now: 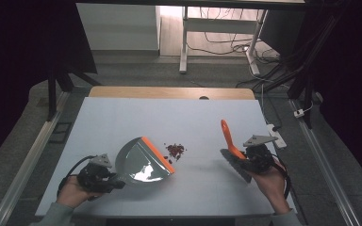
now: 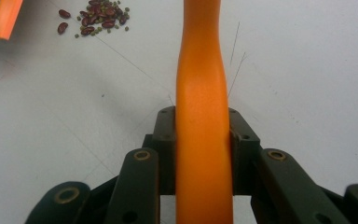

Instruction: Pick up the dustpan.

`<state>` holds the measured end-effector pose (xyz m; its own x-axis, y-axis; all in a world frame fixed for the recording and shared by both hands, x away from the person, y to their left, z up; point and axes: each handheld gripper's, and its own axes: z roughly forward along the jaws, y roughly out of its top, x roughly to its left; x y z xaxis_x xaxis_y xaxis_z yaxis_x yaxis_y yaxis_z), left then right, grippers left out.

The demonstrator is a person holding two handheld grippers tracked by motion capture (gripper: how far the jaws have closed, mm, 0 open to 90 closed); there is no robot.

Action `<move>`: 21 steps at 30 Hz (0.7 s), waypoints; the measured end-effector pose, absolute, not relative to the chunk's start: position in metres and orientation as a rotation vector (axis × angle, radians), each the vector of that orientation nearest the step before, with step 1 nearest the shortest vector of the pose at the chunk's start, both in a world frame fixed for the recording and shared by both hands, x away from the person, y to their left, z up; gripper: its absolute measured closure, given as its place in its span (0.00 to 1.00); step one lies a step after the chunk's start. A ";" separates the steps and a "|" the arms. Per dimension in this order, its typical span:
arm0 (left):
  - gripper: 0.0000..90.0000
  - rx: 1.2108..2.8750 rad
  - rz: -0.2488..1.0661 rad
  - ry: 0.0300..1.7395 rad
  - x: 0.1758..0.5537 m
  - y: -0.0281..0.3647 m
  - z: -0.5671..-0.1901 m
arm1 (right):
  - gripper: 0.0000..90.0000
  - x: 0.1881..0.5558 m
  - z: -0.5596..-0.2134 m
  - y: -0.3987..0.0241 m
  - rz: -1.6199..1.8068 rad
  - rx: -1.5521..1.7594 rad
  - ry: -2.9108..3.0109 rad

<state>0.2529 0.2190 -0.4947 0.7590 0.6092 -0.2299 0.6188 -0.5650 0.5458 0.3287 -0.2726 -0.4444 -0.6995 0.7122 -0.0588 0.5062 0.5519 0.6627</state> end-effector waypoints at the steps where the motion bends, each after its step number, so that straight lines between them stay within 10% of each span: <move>1: 0.68 2.343 -0.025 0.912 0.253 0.218 -0.496 | 0.78 0.329 -0.444 -0.272 0.902 1.003 2.470; 21: 0.68 2.377 -0.087 0.941 0.258 0.210 -0.508 | 0.78 0.329 -0.446 -0.271 0.888 1.001 2.473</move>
